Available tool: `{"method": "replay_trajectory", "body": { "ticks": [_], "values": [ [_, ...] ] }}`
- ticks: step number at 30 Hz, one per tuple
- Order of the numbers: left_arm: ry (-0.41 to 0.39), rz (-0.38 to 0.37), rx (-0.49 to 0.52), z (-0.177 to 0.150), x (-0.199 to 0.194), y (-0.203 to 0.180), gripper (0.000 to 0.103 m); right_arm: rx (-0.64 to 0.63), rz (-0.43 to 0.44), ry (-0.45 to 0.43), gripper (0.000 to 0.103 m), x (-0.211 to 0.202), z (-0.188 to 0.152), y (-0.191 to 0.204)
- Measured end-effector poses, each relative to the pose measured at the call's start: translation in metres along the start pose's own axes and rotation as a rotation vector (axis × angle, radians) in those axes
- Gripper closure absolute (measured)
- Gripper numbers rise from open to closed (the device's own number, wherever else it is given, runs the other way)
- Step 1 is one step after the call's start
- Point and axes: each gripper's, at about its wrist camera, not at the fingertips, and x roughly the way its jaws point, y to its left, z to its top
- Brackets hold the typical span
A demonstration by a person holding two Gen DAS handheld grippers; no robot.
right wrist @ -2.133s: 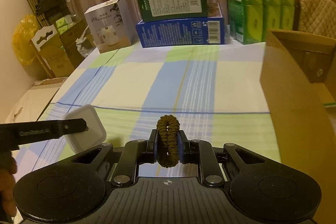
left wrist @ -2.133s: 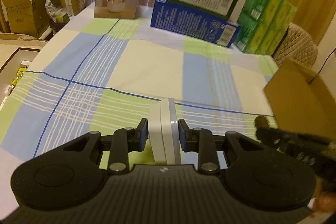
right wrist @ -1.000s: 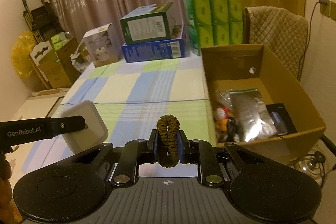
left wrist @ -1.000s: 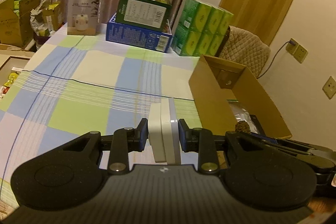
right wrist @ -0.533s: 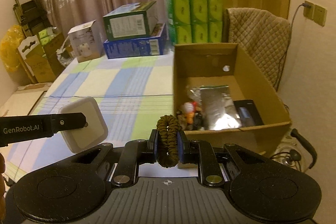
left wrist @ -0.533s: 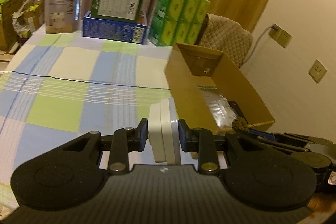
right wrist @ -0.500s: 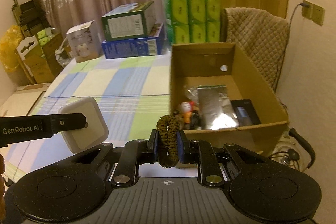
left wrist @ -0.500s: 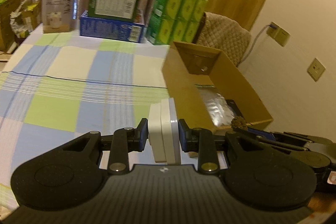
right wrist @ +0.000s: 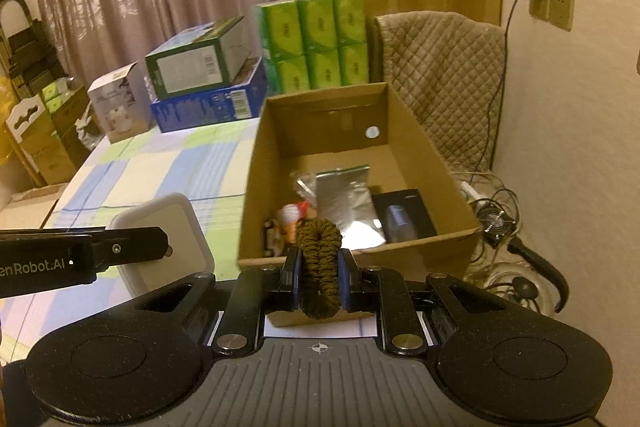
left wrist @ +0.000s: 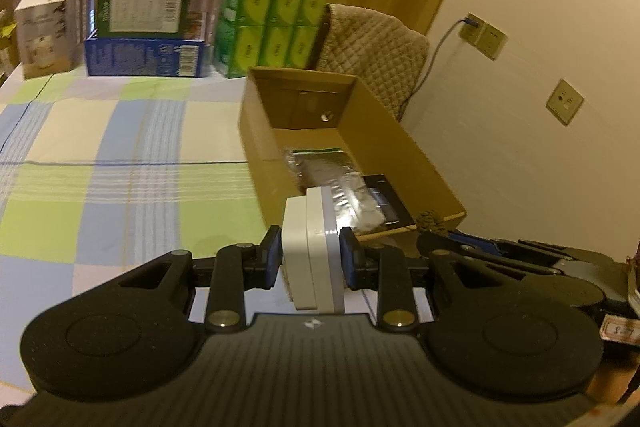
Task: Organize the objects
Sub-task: 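Carry the adapter and hair tie over the cardboard box with both tools, then open both tools to drop the adapter and hair tie into the box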
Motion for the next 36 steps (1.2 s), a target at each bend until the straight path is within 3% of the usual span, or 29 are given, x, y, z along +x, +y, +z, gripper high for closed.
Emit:
{"method": "replay_trajectory", "body": {
  "ticks": [14, 36],
  "values": [
    [-0.005, -0.003, 0.034, 0.039, 0.036, -0.034, 0.078, -0.004, -0.008, -0.015, 0.088, 0.017, 0.034, -0.032],
    [0.009, 0.008, 0.008, 0.063, 0.082, -0.036, 0.078, -0.029, 0.009, 0.025, 0.088, 0.059, 0.061, -0.051]
  ]
}}
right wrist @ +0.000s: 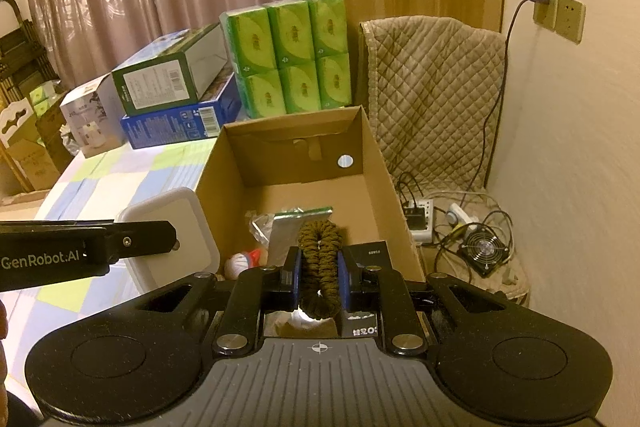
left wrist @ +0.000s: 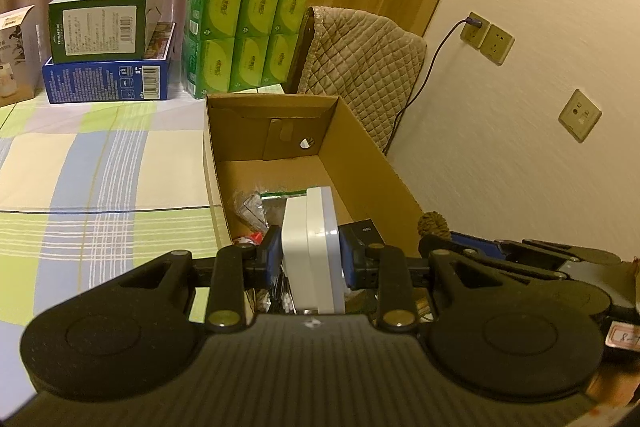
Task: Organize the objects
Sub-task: 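Open both tools to drop the adapter and hair tie into the box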
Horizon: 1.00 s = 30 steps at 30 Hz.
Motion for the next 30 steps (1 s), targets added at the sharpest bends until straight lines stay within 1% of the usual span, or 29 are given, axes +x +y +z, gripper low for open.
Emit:
{"method": "replay_trajectory", "body": {
  "ticks": [10, 18, 19, 21, 28, 29, 30],
  "values": [
    [0.021, 0.013, -0.008, 0.006, 0.019, 0.007, 0.078, -0.010, 0.001, 0.020, 0.088, 0.019, 0.009, -0.006],
    [0.042, 0.005, -0.008, 0.011, 0.035, 0.010, 0.078, -0.004, -0.004, 0.021, 0.088, 0.026, 0.015, -0.010],
    [0.039, 0.006, -0.014, 0.011, 0.036, 0.012, 0.073, -0.002, -0.005, 0.022, 0.088, 0.027, 0.015, -0.010],
    [0.038, 0.012, -0.022, 0.012, 0.037, 0.014, 0.067, -0.001, -0.006, 0.023, 0.088, 0.027, 0.014, -0.010],
    [0.042, 0.029, -0.030, 0.009, 0.033, 0.022, 0.067, 0.000, 0.008, 0.027, 0.088, 0.026, 0.012, -0.006],
    [0.044, 0.031, -0.030, 0.008, 0.033, 0.022, 0.066, 0.000, 0.011, 0.027, 0.088, 0.025, 0.012, -0.006],
    [0.048, 0.031, -0.031, 0.007, 0.032, 0.023, 0.063, 0.000, 0.014, 0.027, 0.088, 0.024, 0.012, -0.005]
  ]
}}
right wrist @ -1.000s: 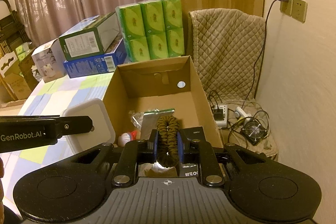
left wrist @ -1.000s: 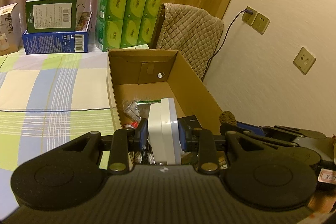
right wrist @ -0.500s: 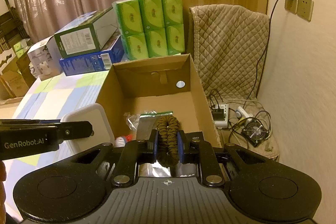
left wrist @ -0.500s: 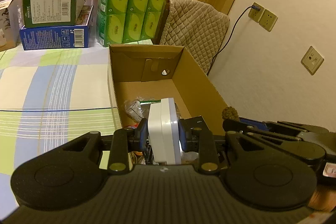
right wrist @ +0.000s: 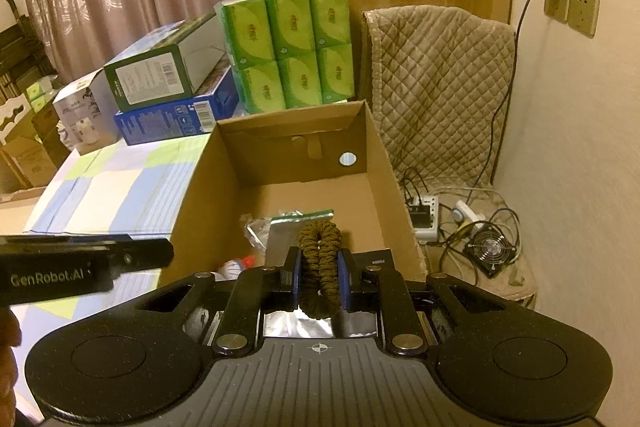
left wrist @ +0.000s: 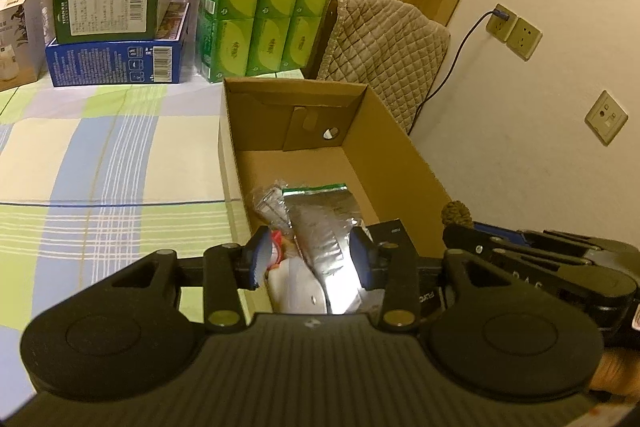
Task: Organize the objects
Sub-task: 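Open both tools to drop the adapter and hair tie into the box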
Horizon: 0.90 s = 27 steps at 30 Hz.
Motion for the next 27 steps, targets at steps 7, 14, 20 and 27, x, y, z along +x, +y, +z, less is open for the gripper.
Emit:
{"method": "replay_trajectory", "body": {
  "ticks": [7, 14, 20, 27],
  "values": [
    [0.014, 0.016, 0.008, -0.007, -0.006, 0.002, 0.060, -0.004, 0.011, -0.005, 0.088, -0.007, 0.001, 0.005],
    [0.014, 0.028, 0.014, -0.008, -0.014, 0.001, 0.054, -0.005, 0.020, -0.007, 0.088, -0.012, 0.003, 0.008],
    [0.006, 0.040, 0.018, -0.009, -0.019, 0.005, 0.037, 0.000, 0.033, -0.003, 0.088, -0.012, 0.005, 0.009],
    [-0.005, 0.090, 0.005, -0.011, -0.021, 0.023, 0.013, -0.005, 0.042, 0.006, 0.088, -0.008, 0.006, 0.013]
  ]
}}
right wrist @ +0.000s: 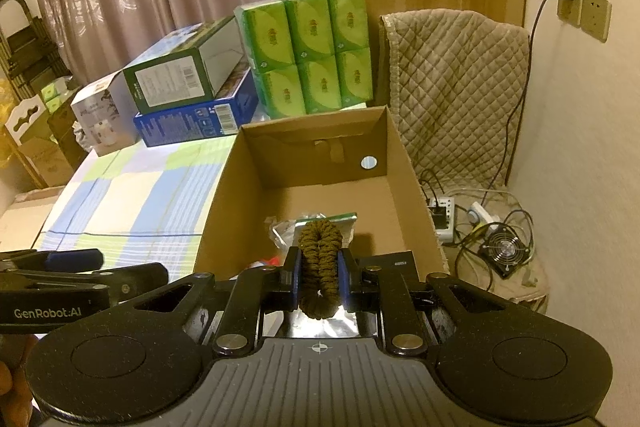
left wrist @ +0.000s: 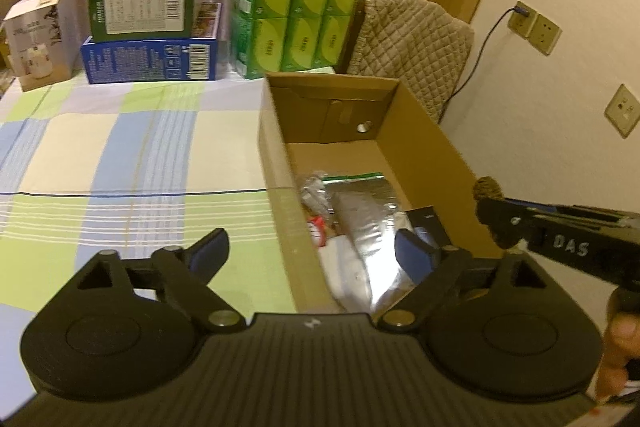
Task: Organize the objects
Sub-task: 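Open both tools to drop the adapter and hair tie into the box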
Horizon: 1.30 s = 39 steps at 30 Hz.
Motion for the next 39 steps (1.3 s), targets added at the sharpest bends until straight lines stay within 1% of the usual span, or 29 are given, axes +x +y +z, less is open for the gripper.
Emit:
{"method": "replay_trajectory", "body": {
  "ticks": [4, 7, 9, 10, 11, 14, 17, 25, 34, 39],
  "values": [
    [-0.012, 0.036, -0.006, -0.001, -0.001, 0.011, 0.001, 0.004, 0.007, 0.003, 0.088, 0.004, 0.002, 0.001],
    [-0.015, 0.052, 0.002, -0.002, -0.001, 0.015, 0.001, 0.019, 0.037, 0.011, 0.087, 0.008, 0.004, 0.001],
    [-0.016, 0.060, 0.000, -0.002, -0.002, 0.017, 0.001, 0.046, 0.081, 0.015, 0.069, 0.011, 0.005, -0.002],
    [-0.016, 0.063, 0.000, -0.003, -0.001, 0.018, 0.001, 0.067, 0.087, 0.005, 0.052, 0.010, 0.006, -0.004],
    [-0.015, 0.063, -0.001, -0.003, -0.001, 0.018, 0.001, 0.084, 0.085, -0.007, 0.043, 0.009, 0.007, -0.006],
    [-0.016, 0.063, -0.001, -0.004, -0.001, 0.019, 0.001, 0.112, 0.080, -0.028, 0.043, 0.004, 0.009, -0.012],
    [-0.014, 0.060, 0.005, -0.006, -0.001, 0.018, 0.001, 0.117, 0.068, -0.029, 0.043, -0.001, 0.009, -0.015],
    [-0.007, 0.051, 0.028, -0.015, -0.006, 0.009, 0.001, 0.119, 0.046, -0.005, 0.042, -0.014, -0.006, -0.019],
    [-0.021, 0.051, 0.060, -0.025, -0.023, -0.007, 0.001, 0.099, 0.033, 0.003, 0.041, -0.034, -0.016, -0.014],
    [-0.027, 0.049, 0.060, -0.033, -0.032, -0.011, 0.001, 0.089, 0.033, 0.015, 0.040, -0.046, -0.023, -0.011]
  ]
}}
